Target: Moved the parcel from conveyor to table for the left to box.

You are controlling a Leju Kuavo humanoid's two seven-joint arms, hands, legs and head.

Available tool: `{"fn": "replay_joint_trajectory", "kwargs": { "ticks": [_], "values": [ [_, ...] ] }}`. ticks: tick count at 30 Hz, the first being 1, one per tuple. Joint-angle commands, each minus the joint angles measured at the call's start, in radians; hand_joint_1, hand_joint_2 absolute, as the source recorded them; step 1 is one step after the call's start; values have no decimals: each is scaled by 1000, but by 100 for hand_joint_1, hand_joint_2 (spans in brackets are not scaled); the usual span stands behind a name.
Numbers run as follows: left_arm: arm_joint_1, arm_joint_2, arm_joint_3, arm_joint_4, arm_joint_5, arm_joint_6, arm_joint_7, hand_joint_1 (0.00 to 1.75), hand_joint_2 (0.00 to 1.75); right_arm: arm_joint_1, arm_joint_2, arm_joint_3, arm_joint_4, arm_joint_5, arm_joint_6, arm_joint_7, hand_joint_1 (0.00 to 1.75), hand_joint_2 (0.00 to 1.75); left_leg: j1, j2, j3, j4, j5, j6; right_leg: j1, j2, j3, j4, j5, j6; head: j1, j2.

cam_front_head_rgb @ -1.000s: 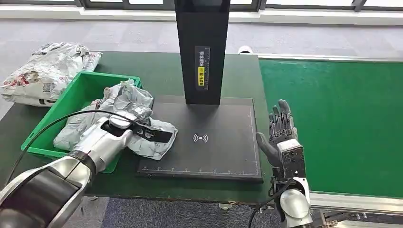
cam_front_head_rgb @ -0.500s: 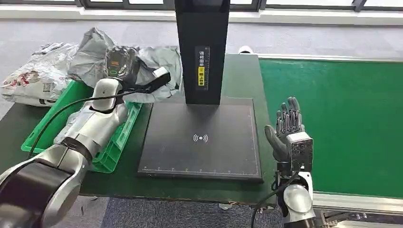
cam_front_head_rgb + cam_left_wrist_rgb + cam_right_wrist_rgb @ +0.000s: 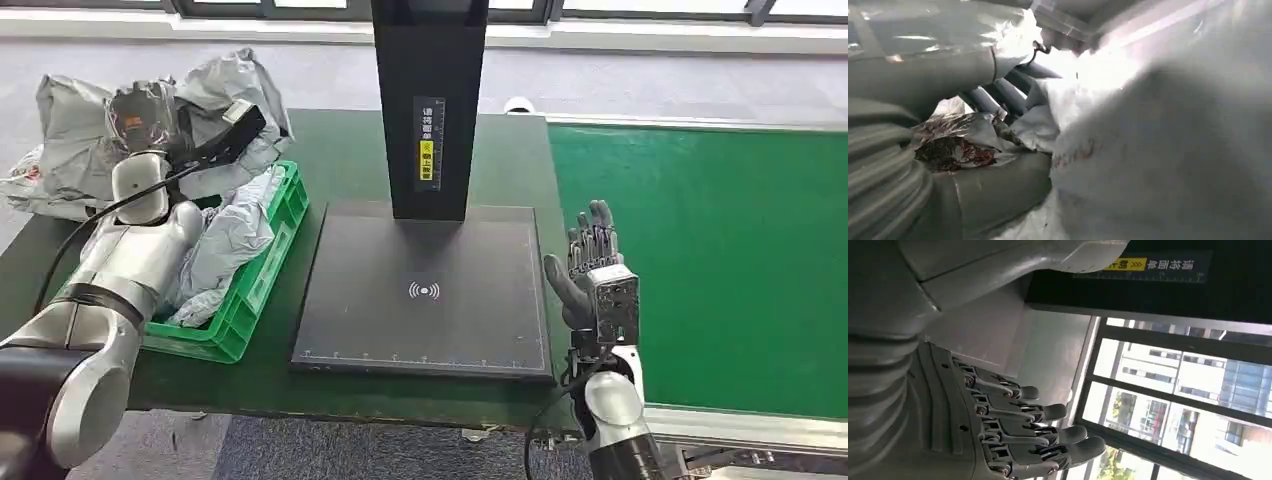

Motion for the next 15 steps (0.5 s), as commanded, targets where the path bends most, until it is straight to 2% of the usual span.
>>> {"fn": "replay_joint_trajectory", "kwargs": {
  "ticks": [1,2,5,8,11,12,13,15],
  "values": [
    [25,88,247,198,113,-384,131,175,175,-98,-11,74,145,-4,49,23,0,175,0,7,4,-1,-1,0,0,7,1,-1,1,-1,0,0],
    [46,84,291,199,146,-468,136,175,175,-107,-12,73,157,-4,59,23,0,175,0,10,6,-3,-1,-1,0,9,2,-3,1,-1,0,0],
    [74,52,370,207,206,-702,107,175,175,-117,-14,62,171,-3,81,23,0,175,0,7,6,-3,-1,0,0,6,3,-3,0,-1,0,0],
    [74,25,403,208,233,-782,74,175,175,-107,-17,56,158,-1,90,24,0,175,1,2,4,-2,-1,0,1,2,3,-3,0,-1,0,0],
    [68,21,403,206,232,-788,78,175,175,-106,-16,56,158,-1,91,24,0,175,1,-1,3,-1,0,0,1,-2,3,-3,-1,-1,0,0],
    [65,15,445,198,270,-794,46,175,175,-104,-17,55,153,-1,94,25,0,175,0,-1,3,-1,0,0,0,-1,3,-2,-1,-1,0,0],
    [63,8,466,191,289,-779,33,0,175,-98,-20,53,145,-1,95,24,0,175,0,-1,2,-1,0,0,0,-1,2,-2,-1,-1,0,0],
    [45,-6,504,172,311,-683,4,0,175,-78,-23,44,111,1,96,43,0,175,0,-2,2,-1,0,0,0,-2,3,-2,-1,-1,0,0]
  ]
}}
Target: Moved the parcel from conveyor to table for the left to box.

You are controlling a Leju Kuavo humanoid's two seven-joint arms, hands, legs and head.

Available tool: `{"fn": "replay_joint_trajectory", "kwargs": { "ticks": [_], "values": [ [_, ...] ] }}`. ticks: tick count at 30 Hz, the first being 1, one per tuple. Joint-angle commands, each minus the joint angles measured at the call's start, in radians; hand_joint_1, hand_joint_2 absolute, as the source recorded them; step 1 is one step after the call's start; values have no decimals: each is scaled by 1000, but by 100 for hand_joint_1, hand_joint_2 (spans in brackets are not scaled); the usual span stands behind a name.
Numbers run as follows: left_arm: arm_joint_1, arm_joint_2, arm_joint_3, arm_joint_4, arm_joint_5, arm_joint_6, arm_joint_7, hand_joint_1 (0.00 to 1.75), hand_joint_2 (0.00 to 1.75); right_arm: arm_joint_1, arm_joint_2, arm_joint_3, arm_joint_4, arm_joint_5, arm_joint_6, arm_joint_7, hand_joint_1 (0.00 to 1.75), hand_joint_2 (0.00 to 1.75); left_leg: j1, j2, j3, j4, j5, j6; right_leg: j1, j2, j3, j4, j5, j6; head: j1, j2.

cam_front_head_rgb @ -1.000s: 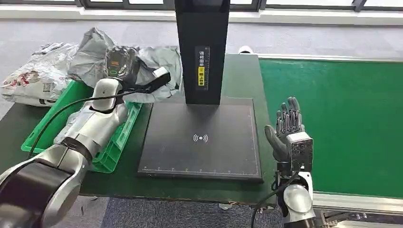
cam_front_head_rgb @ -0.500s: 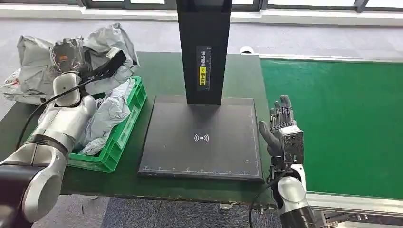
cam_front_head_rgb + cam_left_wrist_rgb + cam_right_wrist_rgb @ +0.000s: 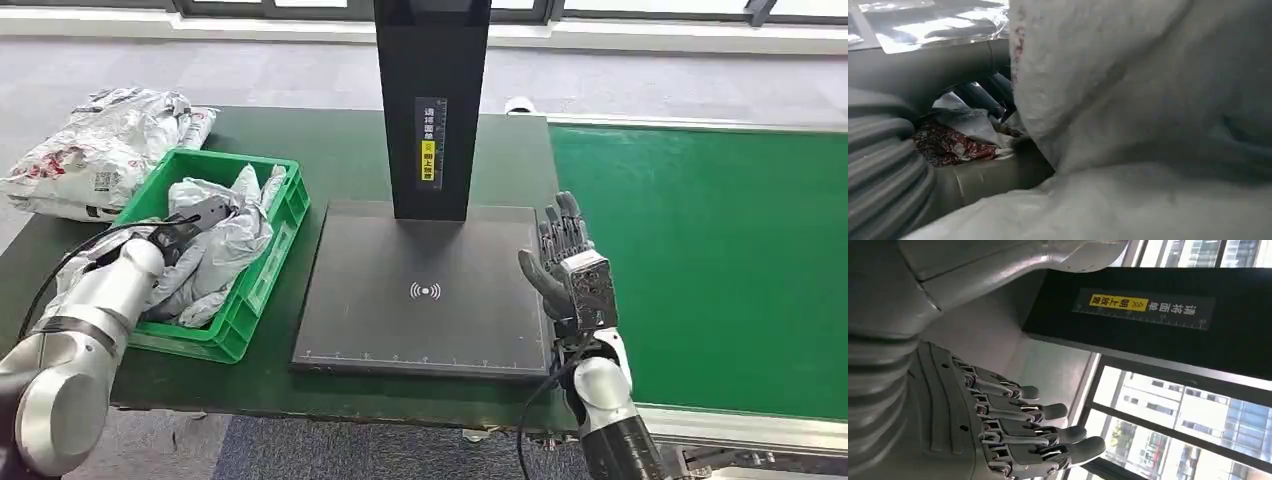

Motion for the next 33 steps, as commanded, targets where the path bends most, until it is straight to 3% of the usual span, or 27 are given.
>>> {"fn": "replay_joint_trajectory", "kwargs": {
  "ticks": [1,2,3,8,13,15,22,24,25,28,29,33],
  "values": [
    [-45,-67,231,34,103,173,-106,0,175,-9,-23,10,22,2,10,30,0,175,0,-1,1,0,0,0,1,-1,1,-1,0,0,0,0],
    [-54,-75,270,21,141,239,-135,0,175,2,-25,8,5,3,8,35,0,175,1,-2,1,-1,0,0,1,-3,3,-2,0,-1,0,0],
    [-60,-80,291,13,163,311,-176,0,0,10,-26,7,-8,5,7,40,0,175,1,-3,2,-1,0,0,2,-4,3,-2,0,-1,0,0],
    [-86,-108,391,-37,310,617,-443,0,0,43,-26,-2,-44,6,-12,50,0,175,1,-4,-1,1,1,1,2,-6,1,-1,-1,0,0,0],
    [-90,-110,393,-39,329,643,-473,0,0,44,-25,-1,-49,6,-15,50,0,175,2,1,3,-1,0,1,2,-2,3,-2,0,-2,0,0],
    [-95,-119,365,-46,337,697,-545,0,0,60,-25,-7,-63,7,-30,50,0,175,1,0,1,0,1,0,2,-2,0,-1,0,-1,0,0],
    [-101,-129,281,-70,327,761,-575,0,0,65,-25,-18,-56,0,-48,46,0,175,1,1,0,0,1,0,2,-1,-1,-1,1,-1,0,0],
    [-96,-162,291,-95,424,713,-684,0,0,60,-21,-23,-45,-8,-66,25,0,175,2,1,1,0,1,1,2,-1,1,-2,1,-1,0,0],
    [-91,-182,288,-101,456,676,-721,0,175,59,-21,-22,-42,-6,-74,17,0,175,2,1,0,1,1,0,2,-1,-1,-1,1,-1,0,0],
    [-68,-249,259,-135,521,617,-818,0,175,49,-19,-20,-34,-10,-95,-6,0,175,1,-2,0,0,1,1,2,-4,0,-2,0,0,0,0],
    [-39,-293,226,-174,583,519,-923,0,175,33,-19,-12,-23,-5,-111,-28,0,175,1,-3,1,0,1,1,2,-5,1,-2,0,0,0,0],
    [-39,-293,226,-174,583,519,-923,0,175,33,-19,-12,-23,-5,-111,-28,0,175,0,-1,0,0,1,1,0,-2,1,-1,1,0,0,0]
  ]
}}
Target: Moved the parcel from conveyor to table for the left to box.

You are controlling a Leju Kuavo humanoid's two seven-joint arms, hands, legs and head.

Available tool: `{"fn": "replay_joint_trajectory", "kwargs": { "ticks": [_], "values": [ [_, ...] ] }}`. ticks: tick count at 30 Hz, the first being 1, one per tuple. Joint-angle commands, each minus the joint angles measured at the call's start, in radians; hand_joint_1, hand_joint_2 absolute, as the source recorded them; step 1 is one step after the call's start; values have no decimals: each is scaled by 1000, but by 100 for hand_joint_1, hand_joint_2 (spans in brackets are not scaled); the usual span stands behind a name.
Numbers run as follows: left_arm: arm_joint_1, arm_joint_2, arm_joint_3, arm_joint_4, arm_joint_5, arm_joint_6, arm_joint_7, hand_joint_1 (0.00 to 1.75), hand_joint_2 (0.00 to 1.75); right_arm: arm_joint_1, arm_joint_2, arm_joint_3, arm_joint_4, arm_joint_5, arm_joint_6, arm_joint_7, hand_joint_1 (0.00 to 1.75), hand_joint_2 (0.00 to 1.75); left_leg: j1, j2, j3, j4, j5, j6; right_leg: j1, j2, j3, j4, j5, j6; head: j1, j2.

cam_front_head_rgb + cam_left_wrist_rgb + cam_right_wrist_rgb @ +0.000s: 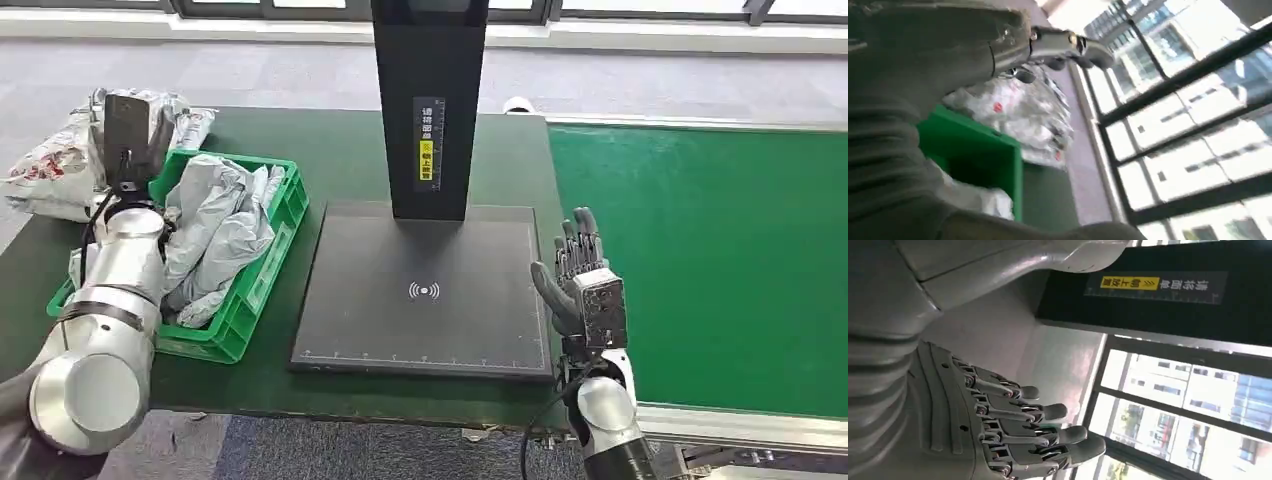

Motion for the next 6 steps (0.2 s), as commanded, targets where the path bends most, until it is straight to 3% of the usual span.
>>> {"fn": "replay_joint_trajectory", "kwargs": {
  "ticks": [1,2,6],
  "values": [
    [31,-149,-92,-69,117,-143,-110,0,175,-64,-9,-1,61,19,-43,-31,0,175,1,-3,1,-1,0,1,1,-4,3,-2,0,0,0,0],
    [67,-180,-147,-116,173,-186,-134,0,175,-90,-6,12,80,15,-45,-30,0,0,0,-3,0,0,0,1,0,-3,2,-1,0,0,0,0],
    [189,-270,-365,-218,328,-244,-158,0,175,-201,24,58,194,30,-85,-35,0,0,-1,3,3,-2,-1,1,-1,1,2,-2,1,0,0,0]
  ]
}}
